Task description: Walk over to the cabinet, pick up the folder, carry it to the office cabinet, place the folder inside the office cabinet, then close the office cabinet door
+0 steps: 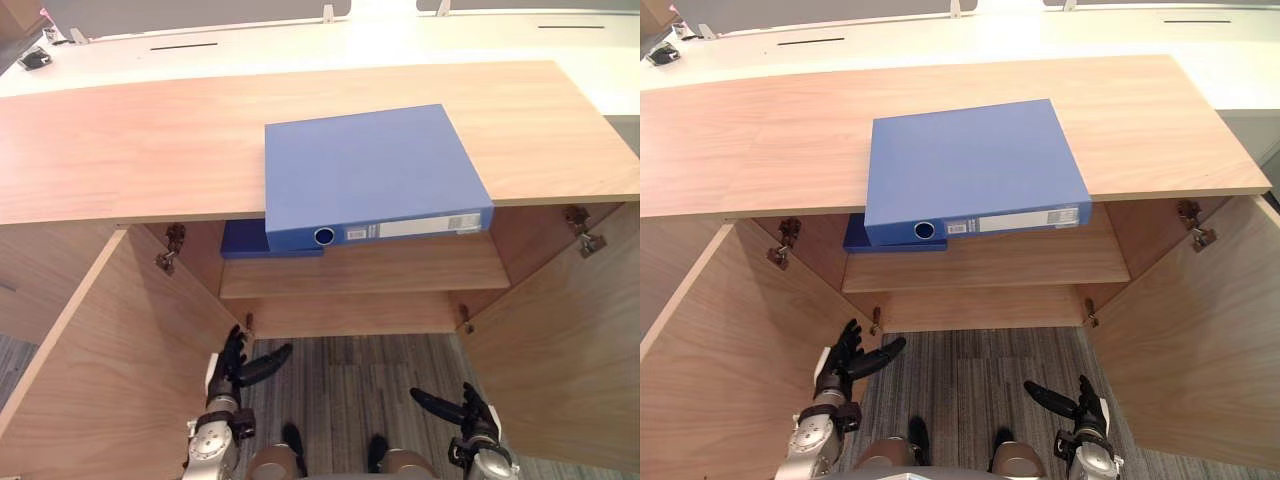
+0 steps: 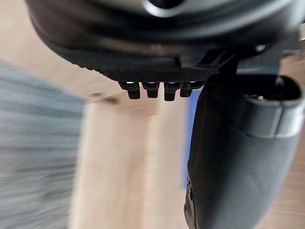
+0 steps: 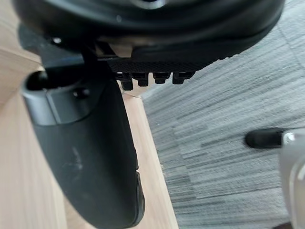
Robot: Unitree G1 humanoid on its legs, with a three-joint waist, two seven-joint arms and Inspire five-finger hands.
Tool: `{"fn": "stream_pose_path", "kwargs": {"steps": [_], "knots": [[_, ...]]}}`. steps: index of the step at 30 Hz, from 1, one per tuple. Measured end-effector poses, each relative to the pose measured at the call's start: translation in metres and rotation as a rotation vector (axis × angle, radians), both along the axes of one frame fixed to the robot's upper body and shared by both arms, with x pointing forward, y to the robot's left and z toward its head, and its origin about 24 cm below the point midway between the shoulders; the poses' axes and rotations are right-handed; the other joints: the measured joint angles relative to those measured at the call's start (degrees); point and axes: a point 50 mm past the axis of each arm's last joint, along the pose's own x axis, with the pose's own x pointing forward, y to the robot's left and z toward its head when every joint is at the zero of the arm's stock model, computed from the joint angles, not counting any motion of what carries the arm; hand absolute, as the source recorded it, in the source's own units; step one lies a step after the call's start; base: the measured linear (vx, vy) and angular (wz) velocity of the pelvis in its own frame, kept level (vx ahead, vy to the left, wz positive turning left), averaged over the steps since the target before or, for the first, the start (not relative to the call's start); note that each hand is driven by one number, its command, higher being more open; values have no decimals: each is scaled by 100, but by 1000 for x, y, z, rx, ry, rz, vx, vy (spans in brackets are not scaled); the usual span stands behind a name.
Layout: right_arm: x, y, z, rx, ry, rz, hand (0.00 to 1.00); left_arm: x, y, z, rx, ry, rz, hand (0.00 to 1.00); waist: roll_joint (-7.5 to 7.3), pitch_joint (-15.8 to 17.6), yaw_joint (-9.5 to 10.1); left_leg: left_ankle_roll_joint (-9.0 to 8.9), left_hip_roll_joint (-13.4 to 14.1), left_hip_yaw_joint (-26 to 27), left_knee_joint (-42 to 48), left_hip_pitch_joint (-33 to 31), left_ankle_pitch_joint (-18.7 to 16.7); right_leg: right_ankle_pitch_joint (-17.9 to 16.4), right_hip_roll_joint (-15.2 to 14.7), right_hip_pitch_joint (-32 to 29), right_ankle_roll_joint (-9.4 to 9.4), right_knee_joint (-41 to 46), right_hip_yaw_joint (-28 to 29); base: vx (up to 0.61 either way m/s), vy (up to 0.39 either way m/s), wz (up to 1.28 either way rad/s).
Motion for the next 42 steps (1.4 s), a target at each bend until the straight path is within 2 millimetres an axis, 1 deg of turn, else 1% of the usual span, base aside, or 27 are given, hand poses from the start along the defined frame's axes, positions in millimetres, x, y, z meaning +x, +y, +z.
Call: {"fn": "stream_pose_path", "kwargs": {"steps": [2, 3, 4, 5, 6, 7, 9, 10, 11, 12, 13, 14, 15, 17, 20, 22, 25, 29, 32, 33, 37, 42], "knots": [[0, 0, 0, 1, 0, -3, 100, 4, 4, 24, 70, -101, 5, 100, -1, -84, 9, 2, -54, -9, -154, 103, 46, 4, -8, 60, 7, -54, -3, 42, 22, 4], [0, 0, 0, 0, -4, -3, 100, 6, 4, 31, 88, -131, 6, 100, -1, -89, 16, 2, -59, -9, -191, 132, 65, 5, -8, 75, 7, -59, -3, 0, 0, 0], [2, 0, 1, -1, -10, -2, 100, 9, 4, 45, 121, -191, 3, 100, 0, -109, 26, 0, -71, -18, -272, 171, 105, 5, -6, 87, 8, -66, -8, 3, -3, 3], [2, 0, 1, -2, -13, -1, 100, 10, 3, 52, 141, -223, 2, 100, 1, -117, 25, 1, -79, -26, -302, 187, 121, 6, -6, 99, 9, -73, -13, -14, -6, 5], [2, -1, 1, -5, -17, -1, 100, 12, 3, 70, 193, -300, -1, 100, 16, -145, 26, -3, -86, -35, -382, 243, 161, 7, -6, 129, 10, -83, -17, -21, -4, 3], [2, -1, 1, -5, -16, -1, 100, 13, 3, 77, 225, -327, -2, 100, 21, -177, 24, -2, -89, -38, -419, 259, 178, 7, -6, 129, 10, -85, -18, 0, 0, 0], [0, -1, 0, -6, -9, 3, 100, 15, 3, 104, 385, -429, -23, 100, 23, -235, 18, -7, -90, -47, -464, 303, 204, 7, 4, 177, 10, -131, -10, -16, -6, 0], [-1, -1, 0, -8, -7, 3, 100, 14, 3, 106, 422, -425, -23, 100, 26, -237, 17, -7, -92, -48, -464, 315, 204, 8, 4, 193, 12, -145, -5, -46, -13, 1], [-2, -2, -1, -13, 1, 7, 100, 12, 3, 106, 513, -410, -35, 100, 36, -244, 21, -7, -94, -54, -465, 334, 204, 8, 8, 215, 13, -148, -1, -47, -10, 2], [-4, -3, -1, -15, 10, 9, 100, 11, 1, 106, 556, -410, -51, 100, 37, -245, 28, -9, -94, -60, -466, 349, 205, 8, 11, 232, 13, -149, -1, -55, -10, 5], [-10, -3, -4, -24, 33, 21, 100, 12, -4, 111, 635, -431, -92, 100, 32, -251, 40, -11, -96, -74, -466, 387, 207, 8, 14, 279, 13, -152, 2, -40, -6, 3], [-14, -3, -5, -27, 46, 29, 100, 13, -11, 120, 696, -475, -133, 100, 37, -264, 32, -12, -99, -70, -469, 428, 207, 8, 14, 317, 13, -153, 18, -43, -3, 1], [-16, -3, -5, -28, 53, 32, 100, 13, -16, 124, 721, -502, -156, 100, 45, -302, 25, -12, -101, -65, -473, 432, 208, 8, 14, 318, 13, -154, 25, -29, 1, -5], [-22, -2, -8, -27, 74, 39, 100, 15, -31, 142, 794, -624, -233, 100, 76, -461, -19, -8, -104, -13, -507, 473, 212, 14, 16, 325, 20, -166, 78, -21, 3, -11], [-27, -2, -9, -31, 97, 73, 100, 20, -46, 157, 843, -745, -293, 100, 132, -603, -85, -9, -103, 84, -590, 526, 235, 22, 28, 311, 30, -177, 177, -26, 0, -15], [-29, -2, -10, -32, 105, 88, 100, 23, -53, 161, 889, -783, -327, 100, 140, -649, -152, -5, -106, 106, -683, 560, 270, 32, 36, 299, 39, -200, 202, -20, -7, -11], [-32, -1, -11, -34, 118, 109, 100, 26, -61, 164, 943, -816, -365, 100, 133, -668, -163, -19, -99, 181, -801, 608, 310, 43, 62, 241, 44, -208, 286, 7, -9, -13], [-34, -1, -12, -31, 130, 107, 100, 30, -68, 161, 997, -811, -389, 100, 120, -682, -206, -23, -102, 228, -874, 615, 320, 49, 74, 197, 47, -231, 329, 43, -9, -6], [-31, 1, -12, -30, 125, 119, 100, 43, -65, 150, 1063, -754, -395, 100, 107, -684, -275, -27, -114, 231, -956, 658, 351, 55, 79, 188, 42, -236, 334, 41, -8, -3], [-29, 2, -12, -30, 124, 134, 100, 50, -62, 144, 1101, -712, -397, 0, 96, -682, -286, -27, -118, 231, -956, 659, 350, 55, 76, 185, 41, -239, 341, 25, -10, -3], [-27, 6, -12, -23, 119, 152, 100, 59, -60, 142, 1180, -679, -378, 0, 49, -691, -292, -26, -133, 231, -958, 655, 349, 74, 62, 176, 40, -269, 343, 0, 0, 0], [-18, 6, -10, -21, 97, 160, 100, 68, -59, 153, 1241, -723, -314, 0, 42, -692, -304, -25, -146, 263, -987, 612, 349, 225, 62, 192, 47, -493, 377, -35, 3, -5]]}}
